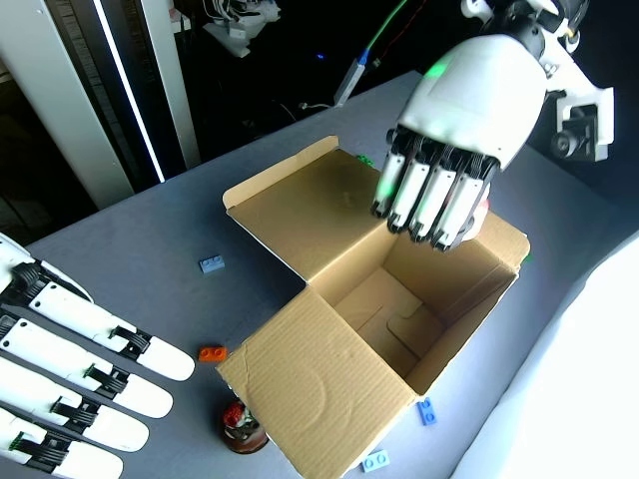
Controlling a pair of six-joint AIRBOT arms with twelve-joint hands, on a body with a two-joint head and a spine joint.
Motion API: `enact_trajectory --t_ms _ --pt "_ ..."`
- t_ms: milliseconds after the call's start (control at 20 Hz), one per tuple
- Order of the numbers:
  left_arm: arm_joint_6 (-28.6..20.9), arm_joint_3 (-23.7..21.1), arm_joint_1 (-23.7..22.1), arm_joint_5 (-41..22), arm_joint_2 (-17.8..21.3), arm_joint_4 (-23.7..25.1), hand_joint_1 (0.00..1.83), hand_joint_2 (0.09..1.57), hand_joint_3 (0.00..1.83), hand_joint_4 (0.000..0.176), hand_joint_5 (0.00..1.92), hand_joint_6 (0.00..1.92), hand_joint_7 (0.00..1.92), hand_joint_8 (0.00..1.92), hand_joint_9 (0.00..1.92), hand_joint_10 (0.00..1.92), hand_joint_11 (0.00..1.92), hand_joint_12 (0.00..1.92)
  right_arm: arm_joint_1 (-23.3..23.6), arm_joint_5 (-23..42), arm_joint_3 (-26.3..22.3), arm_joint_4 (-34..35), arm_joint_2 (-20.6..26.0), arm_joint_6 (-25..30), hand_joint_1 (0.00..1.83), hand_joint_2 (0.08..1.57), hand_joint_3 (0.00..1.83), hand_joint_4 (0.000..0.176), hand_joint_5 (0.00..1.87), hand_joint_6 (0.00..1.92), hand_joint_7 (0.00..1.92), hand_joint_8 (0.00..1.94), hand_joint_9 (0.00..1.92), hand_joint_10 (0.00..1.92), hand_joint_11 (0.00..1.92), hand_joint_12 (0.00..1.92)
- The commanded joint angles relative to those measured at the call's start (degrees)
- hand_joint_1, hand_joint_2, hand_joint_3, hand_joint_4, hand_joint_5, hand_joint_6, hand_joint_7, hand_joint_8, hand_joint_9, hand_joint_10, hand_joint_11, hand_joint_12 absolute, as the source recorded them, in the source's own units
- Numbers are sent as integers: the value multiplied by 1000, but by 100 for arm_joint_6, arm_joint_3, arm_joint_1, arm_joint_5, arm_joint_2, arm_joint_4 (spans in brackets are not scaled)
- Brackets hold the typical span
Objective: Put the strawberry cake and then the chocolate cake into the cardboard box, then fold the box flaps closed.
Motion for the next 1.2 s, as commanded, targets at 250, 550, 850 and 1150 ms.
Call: enact_trajectory --t_ms 250,550,850,1150 --pt "193 365 195 359 -292 -525 1124 1330 11 0 601 1484 577 1698 489 1699 454 1867 73 633 27 35 49 0 983 1049 1 0 52 3 108 1 105 4 0 297" --pt "298 449 336 454 -405 -580 578 1190 0 0 329 428 446 348 365 903 117 1576 73 631 35 36 29 1 988 1029 0 0 37 2 93 0 95 2 0 326" --pt "311 558 211 465 -403 -564 340 1029 0 97 103 1 145 0 219 16 0 994 67 593 173 126 -37 2 920 1059 7 0 6 0 75 0 66 2 0 264" --pt "328 784 -4 352 -340 -484 284 1035 2 93 97 2 145 6 189 4 0 929 -46 -184 888 975 -646 293 893 1058 1 2 4 0 56 0 36 3 0 96"
